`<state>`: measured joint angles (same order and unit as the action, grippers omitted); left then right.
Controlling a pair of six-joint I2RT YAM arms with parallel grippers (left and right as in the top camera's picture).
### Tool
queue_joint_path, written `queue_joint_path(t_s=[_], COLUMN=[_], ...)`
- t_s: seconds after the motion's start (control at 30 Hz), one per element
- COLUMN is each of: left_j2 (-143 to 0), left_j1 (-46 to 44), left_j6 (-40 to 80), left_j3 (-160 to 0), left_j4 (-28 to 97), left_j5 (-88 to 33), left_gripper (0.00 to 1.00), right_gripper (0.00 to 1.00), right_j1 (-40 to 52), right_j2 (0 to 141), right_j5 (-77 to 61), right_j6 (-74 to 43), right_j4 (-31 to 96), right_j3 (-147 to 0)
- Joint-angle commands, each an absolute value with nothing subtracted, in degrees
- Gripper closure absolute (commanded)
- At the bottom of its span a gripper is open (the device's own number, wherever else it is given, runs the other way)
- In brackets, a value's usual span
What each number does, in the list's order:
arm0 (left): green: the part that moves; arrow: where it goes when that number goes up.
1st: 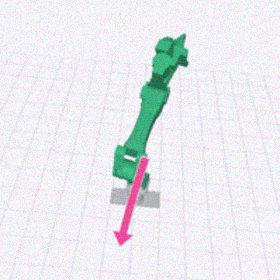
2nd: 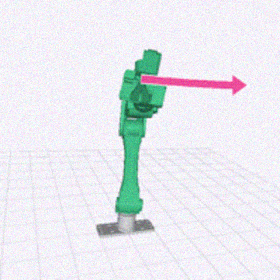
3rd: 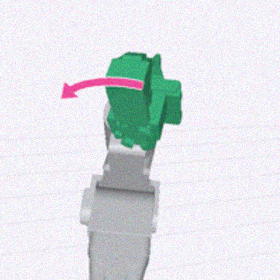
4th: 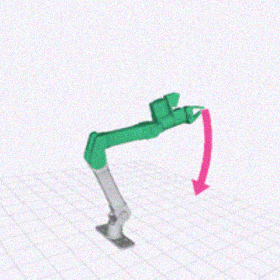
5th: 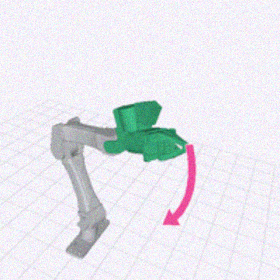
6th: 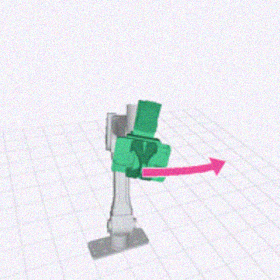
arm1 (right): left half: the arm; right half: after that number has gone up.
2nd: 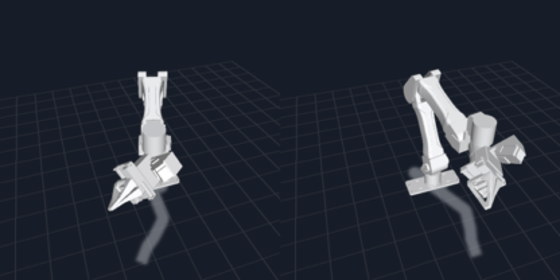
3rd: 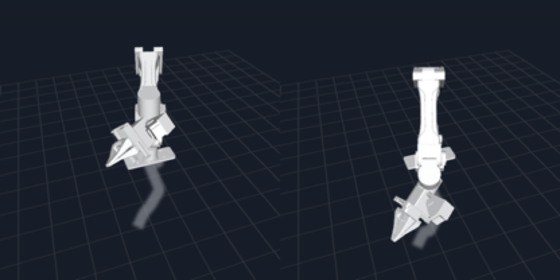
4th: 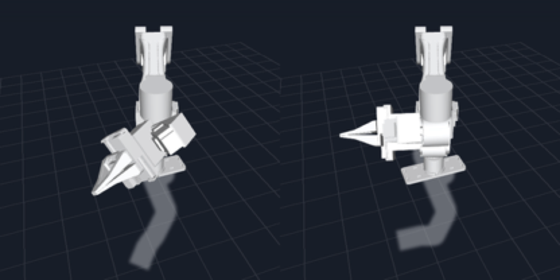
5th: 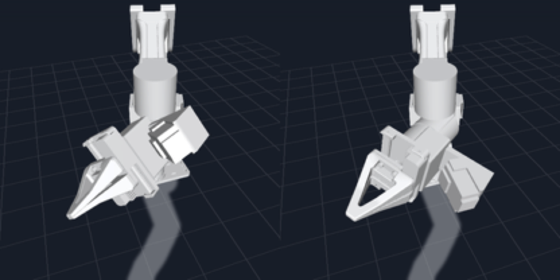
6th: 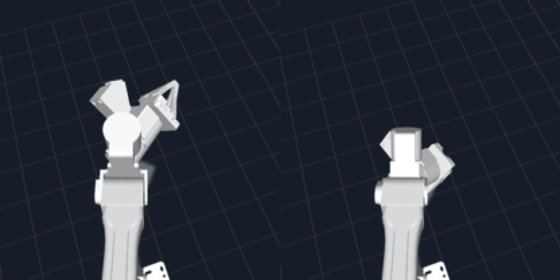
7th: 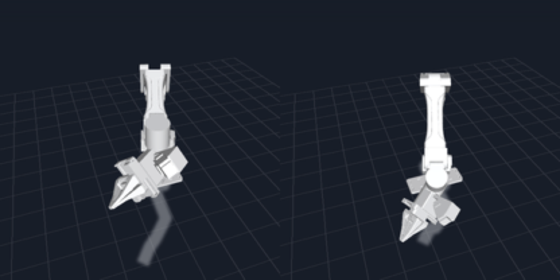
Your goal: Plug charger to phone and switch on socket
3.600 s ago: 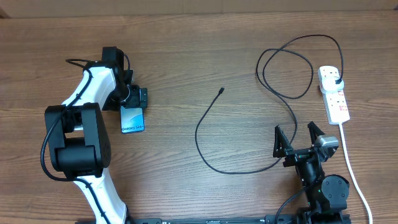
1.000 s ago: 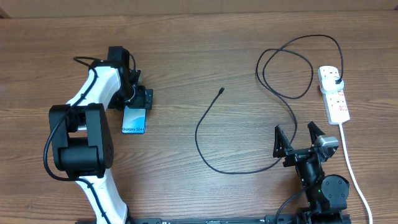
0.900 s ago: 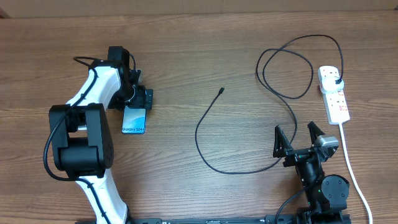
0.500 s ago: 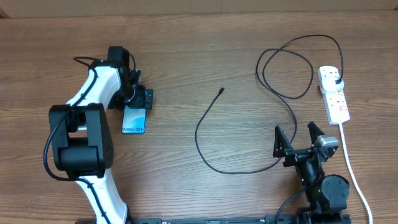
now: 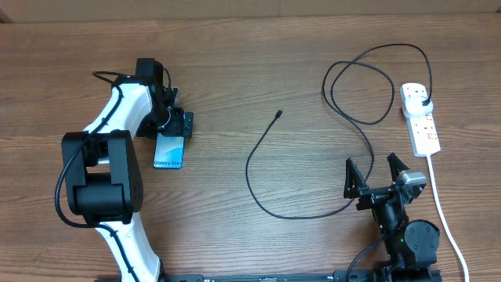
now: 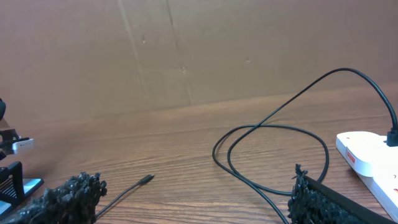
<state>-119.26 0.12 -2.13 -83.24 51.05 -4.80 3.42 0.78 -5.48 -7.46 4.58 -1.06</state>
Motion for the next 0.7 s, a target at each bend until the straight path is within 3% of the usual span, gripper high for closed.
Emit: queue_joint_path(t_s=[0.0,0.4,0.67], left_j2=[-121.84,-121.84,-121.84], left_j1=[-0.91,-2.66,-2.85], left_j6=[-3.44,-3.81,-12.38], left_j3=[-82.21,-82.21,-82.21], left_j4=[51.31,51.55,51.77], left_j5=[-10.35,-9.61,-3.97], left_gripper=[0.03,0.03,0.06], right_gripper=[0.0,0.0,0.0], right_j1=[3.68,3.68,3.68], right_j2=[0.16,0.16,0.16], right_j5=[-4.75,-4.75,-4.73], right_j6=[-7.38,-7.38,-7.38], right_j4=[4.38,4.38,4.38], right_j3=[-0.45,-0.45,-0.45])
